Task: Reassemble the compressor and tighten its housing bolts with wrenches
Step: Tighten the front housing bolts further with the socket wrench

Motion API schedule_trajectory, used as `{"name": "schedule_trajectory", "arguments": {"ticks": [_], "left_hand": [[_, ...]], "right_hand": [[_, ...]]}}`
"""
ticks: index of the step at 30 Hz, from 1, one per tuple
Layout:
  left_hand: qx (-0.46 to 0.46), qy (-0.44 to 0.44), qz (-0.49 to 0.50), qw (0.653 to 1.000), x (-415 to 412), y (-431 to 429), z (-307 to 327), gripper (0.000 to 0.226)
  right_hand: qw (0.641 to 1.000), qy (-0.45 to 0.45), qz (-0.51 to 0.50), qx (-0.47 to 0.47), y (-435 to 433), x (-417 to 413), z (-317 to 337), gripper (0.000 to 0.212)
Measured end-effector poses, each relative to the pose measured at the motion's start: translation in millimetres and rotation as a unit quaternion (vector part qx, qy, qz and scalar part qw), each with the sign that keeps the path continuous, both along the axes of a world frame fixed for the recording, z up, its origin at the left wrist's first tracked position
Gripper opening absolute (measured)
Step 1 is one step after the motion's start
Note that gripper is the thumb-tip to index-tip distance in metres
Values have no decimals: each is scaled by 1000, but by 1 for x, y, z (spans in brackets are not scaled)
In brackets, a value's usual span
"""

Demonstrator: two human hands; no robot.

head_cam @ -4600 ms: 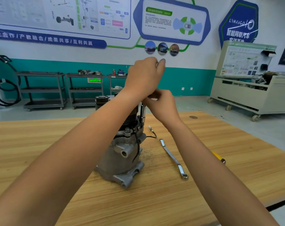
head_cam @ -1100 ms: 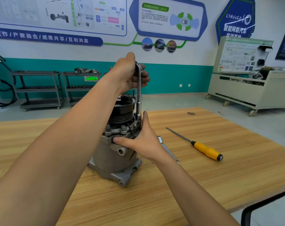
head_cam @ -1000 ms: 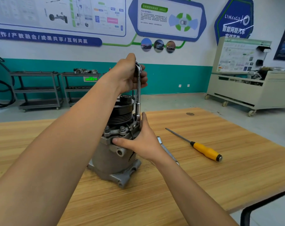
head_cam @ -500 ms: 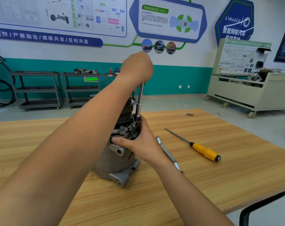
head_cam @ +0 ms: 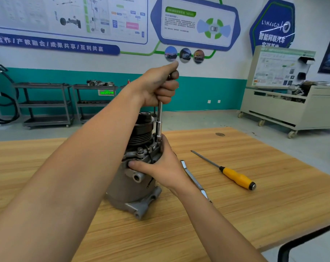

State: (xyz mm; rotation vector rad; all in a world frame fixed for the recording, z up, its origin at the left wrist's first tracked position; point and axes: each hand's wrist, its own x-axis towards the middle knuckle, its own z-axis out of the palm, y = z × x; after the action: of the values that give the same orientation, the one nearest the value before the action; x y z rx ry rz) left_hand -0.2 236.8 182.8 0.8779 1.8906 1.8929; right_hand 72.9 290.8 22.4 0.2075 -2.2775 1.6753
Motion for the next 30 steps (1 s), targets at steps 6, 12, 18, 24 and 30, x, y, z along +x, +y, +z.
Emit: {"name": "schedule_trajectory", "arguments": {"ticks": [6,12,18,24,30], "left_hand": [[-345,362,285,817,23,10,18,21],[-192,378,416,804,29,29,-10,33],[-103,359,394,840,18,26,-6,49],[-83,278,141,947,23,3,2,43],[-154,373,340,849,35,8,-7,47]], "right_hand": [[1000,-7,3,-5,-1,1,1,78],[1000,-12,10,-7,-2,1,-2,81],[1000,-15,10,-12,-2,0,-1,93],[1000,-14,7,-21,0,0,-2,77],[1000,-13,9,-19,-2,3,0,75]]}}
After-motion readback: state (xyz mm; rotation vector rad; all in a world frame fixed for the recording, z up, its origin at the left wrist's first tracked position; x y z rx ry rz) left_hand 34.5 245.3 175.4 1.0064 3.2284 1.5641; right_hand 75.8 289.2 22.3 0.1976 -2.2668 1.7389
